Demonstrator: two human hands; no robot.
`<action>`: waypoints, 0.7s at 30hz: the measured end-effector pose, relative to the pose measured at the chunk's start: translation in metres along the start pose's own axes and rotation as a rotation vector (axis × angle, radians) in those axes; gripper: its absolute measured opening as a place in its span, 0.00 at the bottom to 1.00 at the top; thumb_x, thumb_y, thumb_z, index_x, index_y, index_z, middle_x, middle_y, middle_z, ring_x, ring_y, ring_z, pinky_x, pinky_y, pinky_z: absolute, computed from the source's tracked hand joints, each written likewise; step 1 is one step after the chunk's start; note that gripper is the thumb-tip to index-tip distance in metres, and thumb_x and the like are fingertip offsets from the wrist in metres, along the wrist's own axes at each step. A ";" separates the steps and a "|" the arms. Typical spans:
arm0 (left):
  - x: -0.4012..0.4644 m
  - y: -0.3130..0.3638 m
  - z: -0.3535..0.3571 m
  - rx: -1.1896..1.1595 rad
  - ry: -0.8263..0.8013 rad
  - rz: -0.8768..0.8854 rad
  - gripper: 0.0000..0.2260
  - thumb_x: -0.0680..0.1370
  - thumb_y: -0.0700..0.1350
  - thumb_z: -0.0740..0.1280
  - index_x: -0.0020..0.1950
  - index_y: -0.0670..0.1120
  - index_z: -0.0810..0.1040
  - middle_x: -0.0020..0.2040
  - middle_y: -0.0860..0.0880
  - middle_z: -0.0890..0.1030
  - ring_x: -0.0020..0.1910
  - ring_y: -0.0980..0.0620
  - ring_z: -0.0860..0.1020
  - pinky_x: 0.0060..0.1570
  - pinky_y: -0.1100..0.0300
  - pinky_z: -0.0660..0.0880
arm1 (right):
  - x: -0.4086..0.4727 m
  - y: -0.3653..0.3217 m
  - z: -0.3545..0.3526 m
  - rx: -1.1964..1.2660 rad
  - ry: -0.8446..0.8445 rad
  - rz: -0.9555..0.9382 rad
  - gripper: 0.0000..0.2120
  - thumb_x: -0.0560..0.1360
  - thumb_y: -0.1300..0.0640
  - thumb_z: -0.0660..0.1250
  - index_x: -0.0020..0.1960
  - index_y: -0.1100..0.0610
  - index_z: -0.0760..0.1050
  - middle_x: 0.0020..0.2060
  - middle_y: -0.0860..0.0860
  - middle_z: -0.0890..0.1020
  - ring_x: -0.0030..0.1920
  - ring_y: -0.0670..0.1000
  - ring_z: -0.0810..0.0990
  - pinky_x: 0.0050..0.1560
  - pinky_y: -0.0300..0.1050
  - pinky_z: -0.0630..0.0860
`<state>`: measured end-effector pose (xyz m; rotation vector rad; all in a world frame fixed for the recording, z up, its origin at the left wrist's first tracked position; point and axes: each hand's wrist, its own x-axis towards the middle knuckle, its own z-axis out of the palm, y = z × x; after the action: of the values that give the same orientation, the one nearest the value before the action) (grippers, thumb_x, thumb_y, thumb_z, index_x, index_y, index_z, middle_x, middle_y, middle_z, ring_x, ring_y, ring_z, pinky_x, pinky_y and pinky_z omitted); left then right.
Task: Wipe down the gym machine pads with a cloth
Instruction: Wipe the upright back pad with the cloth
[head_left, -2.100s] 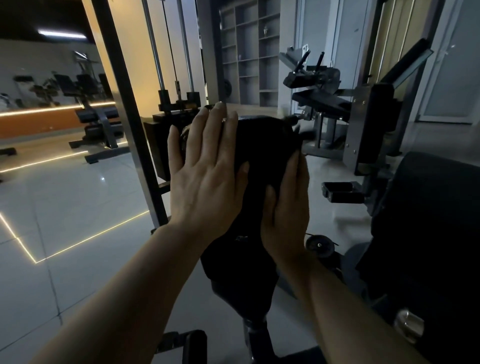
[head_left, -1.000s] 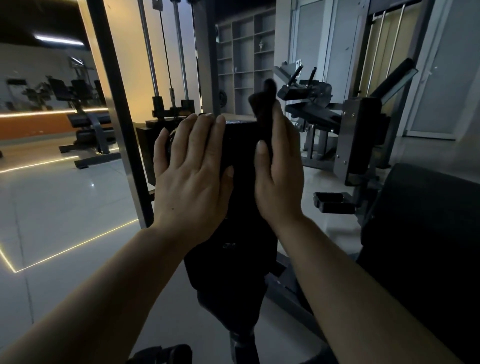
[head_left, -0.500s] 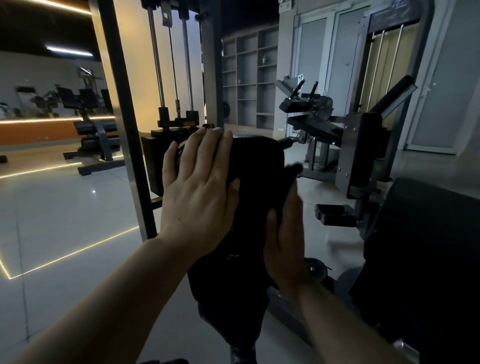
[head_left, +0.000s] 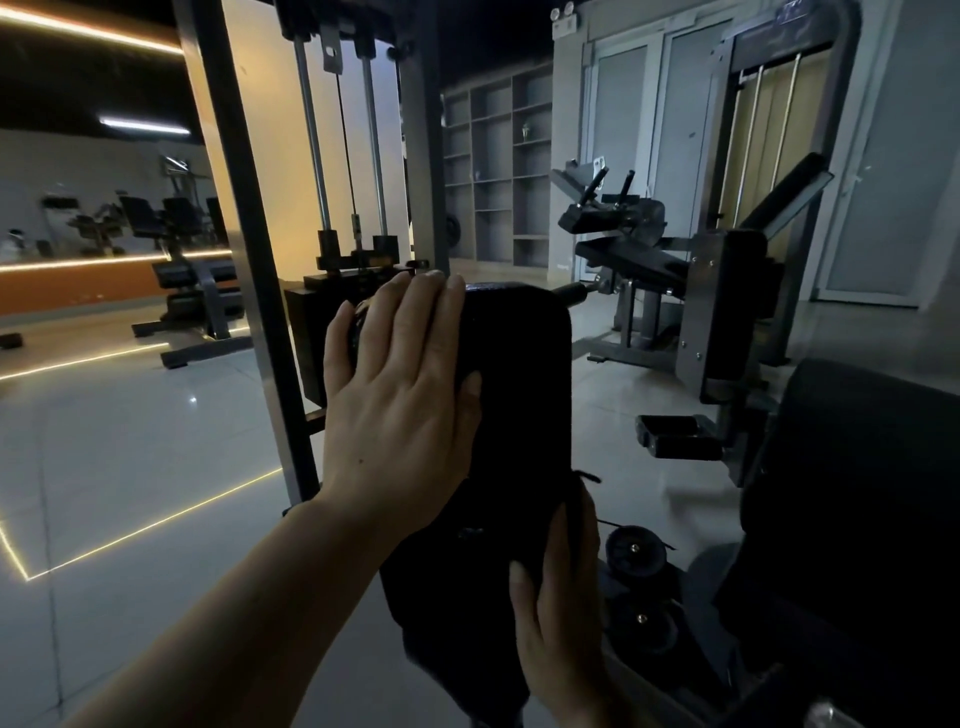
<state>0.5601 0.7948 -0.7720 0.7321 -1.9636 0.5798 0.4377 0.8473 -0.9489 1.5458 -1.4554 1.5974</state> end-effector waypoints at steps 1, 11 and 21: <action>0.000 0.000 0.000 0.001 -0.004 0.000 0.26 0.80 0.53 0.52 0.76 0.43 0.58 0.73 0.42 0.64 0.74 0.44 0.56 0.72 0.40 0.52 | 0.002 -0.002 -0.001 0.051 0.000 0.050 0.26 0.82 0.46 0.48 0.78 0.47 0.44 0.77 0.49 0.50 0.76 0.52 0.55 0.73 0.42 0.57; 0.000 0.000 -0.002 -0.002 -0.019 0.002 0.26 0.80 0.53 0.51 0.76 0.43 0.59 0.72 0.42 0.65 0.74 0.44 0.57 0.72 0.41 0.52 | 0.149 -0.040 -0.024 0.180 0.054 0.062 0.27 0.81 0.49 0.51 0.77 0.54 0.50 0.71 0.53 0.63 0.65 0.43 0.68 0.57 0.30 0.70; 0.000 -0.003 0.004 0.062 0.044 0.032 0.26 0.79 0.51 0.51 0.75 0.41 0.59 0.72 0.39 0.65 0.73 0.40 0.58 0.72 0.44 0.50 | 0.028 -0.011 0.008 -0.129 0.075 -0.033 0.26 0.83 0.48 0.49 0.78 0.55 0.47 0.76 0.60 0.52 0.75 0.63 0.54 0.74 0.56 0.55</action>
<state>0.5602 0.7902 -0.7737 0.7212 -1.9272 0.6729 0.4437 0.8347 -0.9207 1.4148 -1.4549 1.4953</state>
